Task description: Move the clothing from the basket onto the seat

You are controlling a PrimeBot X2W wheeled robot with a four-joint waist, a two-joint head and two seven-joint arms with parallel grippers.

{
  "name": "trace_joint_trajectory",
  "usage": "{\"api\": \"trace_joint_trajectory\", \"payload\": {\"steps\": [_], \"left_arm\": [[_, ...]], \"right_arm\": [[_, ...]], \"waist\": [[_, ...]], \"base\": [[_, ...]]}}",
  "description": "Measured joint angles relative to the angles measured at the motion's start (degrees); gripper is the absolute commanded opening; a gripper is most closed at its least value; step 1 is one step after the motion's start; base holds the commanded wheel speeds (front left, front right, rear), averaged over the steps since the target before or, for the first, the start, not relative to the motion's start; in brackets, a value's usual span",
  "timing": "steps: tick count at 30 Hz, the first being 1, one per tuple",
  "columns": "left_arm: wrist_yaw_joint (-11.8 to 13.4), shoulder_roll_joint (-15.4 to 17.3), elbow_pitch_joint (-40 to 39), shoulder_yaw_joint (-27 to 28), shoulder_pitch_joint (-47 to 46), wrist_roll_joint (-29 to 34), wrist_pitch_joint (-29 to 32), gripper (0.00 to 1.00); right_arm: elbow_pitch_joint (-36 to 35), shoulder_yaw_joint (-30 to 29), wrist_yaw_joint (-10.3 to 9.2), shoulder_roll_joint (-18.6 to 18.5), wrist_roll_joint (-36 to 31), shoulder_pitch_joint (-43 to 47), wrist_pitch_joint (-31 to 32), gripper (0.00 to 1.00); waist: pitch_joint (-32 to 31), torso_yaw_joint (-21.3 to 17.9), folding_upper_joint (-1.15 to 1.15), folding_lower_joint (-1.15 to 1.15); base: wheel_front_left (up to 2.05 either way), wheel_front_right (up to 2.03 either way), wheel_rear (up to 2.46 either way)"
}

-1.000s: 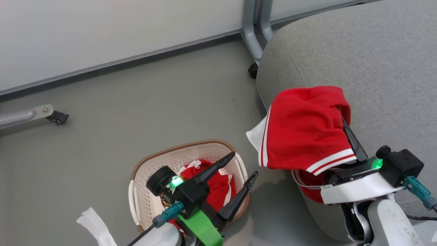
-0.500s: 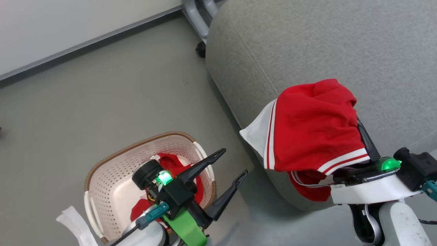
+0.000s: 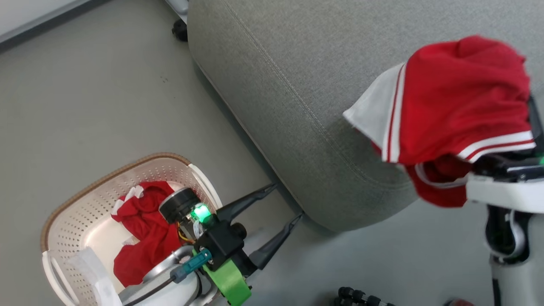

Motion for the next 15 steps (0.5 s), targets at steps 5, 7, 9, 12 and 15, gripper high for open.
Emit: {"api": "trace_joint_trajectory", "payload": {"steps": [5,7,9,12,15], "left_arm": [[0.0,0.7,-1.1,-0.8,-3.6,1.8,0.0,1.0],[0.0,0.6,-2.0,-0.5,-4.8,2.7,-0.1,1.0],[0.0,0.7,-2.8,0.1,-5.6,3.5,-0.1,1.0],[0.0,0.6,-3.8,0.2,-7.1,5.1,-0.1,1.0],[0.0,0.4,-4.1,0.1,-8.8,5.9,-0.1,1.0]], "right_arm": [[0.1,-7.3,0.0,0.0,-3.7,-10.0,0.0,0.0],[1.3,-10.1,0.0,0.0,-5.5,-14.8,0.0,0.0],[3.3,-12.8,0.0,-0.4,-6.4,-19.5,0.0,0.0],[8.8,-16.0,0.0,-3.5,-6.9,-25.9,0.0,0.0],[15.2,-17.6,0.01,-6.9,-8.0,-31.5,0.0,0.0]], "waist": [[4.0,0.0,0.0,0.0],[5.9,0.6,0.0,0.0],[7.7,1.4,0.0,0.0],[10.9,3.4,0.0,0.0],[13.9,5.8,0.0,0.01]], "base": [[0.0,0.0,0.0],[0.0,0.0,0.0],[0.0,0.0,0.0],[0.0,0.0,0.0],[0.0,0.0,0.0]]}}
